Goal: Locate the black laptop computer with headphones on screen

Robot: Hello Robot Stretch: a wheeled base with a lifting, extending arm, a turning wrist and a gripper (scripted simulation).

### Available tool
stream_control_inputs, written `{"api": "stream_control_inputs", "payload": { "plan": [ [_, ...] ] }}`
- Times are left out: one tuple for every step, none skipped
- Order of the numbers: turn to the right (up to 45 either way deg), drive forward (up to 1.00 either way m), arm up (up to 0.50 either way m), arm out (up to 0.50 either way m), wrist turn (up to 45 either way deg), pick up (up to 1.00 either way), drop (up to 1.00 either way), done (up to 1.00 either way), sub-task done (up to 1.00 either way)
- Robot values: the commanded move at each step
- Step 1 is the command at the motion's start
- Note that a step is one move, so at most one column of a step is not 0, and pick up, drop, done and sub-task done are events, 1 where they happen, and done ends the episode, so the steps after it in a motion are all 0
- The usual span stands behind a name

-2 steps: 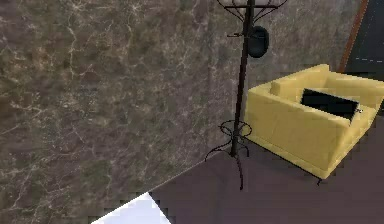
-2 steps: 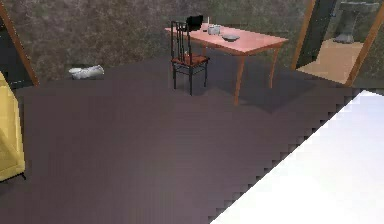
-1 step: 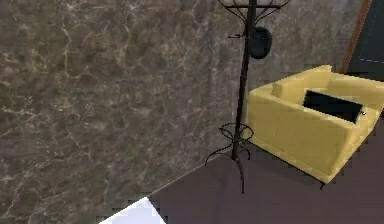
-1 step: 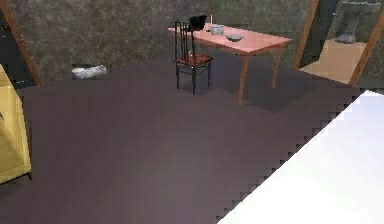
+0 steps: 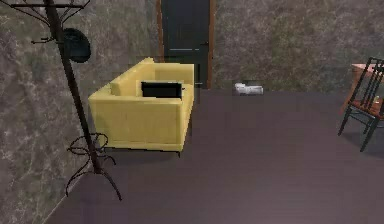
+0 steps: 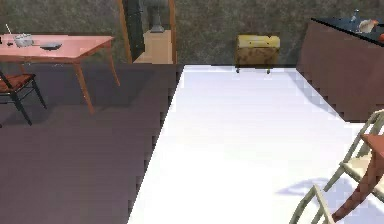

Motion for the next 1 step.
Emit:
{"api": "stream_control_inputs", "payload": {
  "plan": [
    [30.0,0.0,0.0,0.0,0.0,0.0,0.0,0.0,0.0]
  ]
}}
